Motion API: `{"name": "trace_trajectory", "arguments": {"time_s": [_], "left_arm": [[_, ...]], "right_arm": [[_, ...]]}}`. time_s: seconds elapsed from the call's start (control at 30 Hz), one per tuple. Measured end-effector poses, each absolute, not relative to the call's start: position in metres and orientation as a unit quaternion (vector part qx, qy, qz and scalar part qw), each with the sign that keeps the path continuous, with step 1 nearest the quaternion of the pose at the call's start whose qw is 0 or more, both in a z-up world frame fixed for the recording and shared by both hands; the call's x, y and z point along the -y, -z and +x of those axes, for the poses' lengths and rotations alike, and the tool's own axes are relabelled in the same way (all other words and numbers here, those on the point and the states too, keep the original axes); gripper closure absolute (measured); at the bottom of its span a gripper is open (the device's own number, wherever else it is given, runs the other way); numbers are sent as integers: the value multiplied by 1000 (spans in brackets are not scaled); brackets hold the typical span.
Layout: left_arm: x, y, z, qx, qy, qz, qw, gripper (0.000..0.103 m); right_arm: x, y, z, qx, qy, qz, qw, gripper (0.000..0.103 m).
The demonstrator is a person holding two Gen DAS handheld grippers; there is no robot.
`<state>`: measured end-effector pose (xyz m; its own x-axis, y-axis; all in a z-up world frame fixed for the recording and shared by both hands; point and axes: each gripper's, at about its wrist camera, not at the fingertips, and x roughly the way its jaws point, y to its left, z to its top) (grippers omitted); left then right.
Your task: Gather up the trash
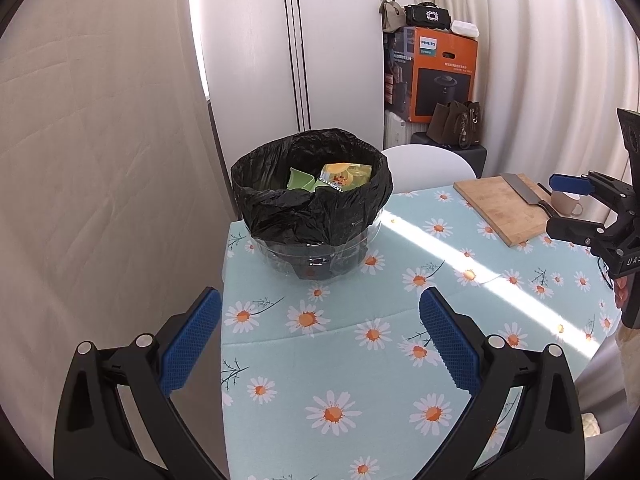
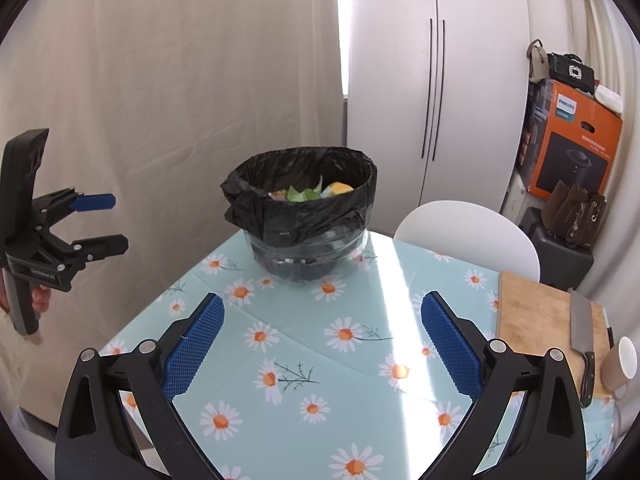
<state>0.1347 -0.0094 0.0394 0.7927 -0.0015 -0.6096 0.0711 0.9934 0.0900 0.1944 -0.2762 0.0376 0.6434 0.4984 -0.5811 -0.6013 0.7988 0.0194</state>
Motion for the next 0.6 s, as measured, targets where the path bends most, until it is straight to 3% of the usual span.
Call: {"name": "trace_trajectory", "arguments": {"time_s": [0.6], "left_arm": [[13,-39,128,-325,18,57,944,6]], "right_arm": [[283,-33,192,-300,-303,-82,901,8]]}}
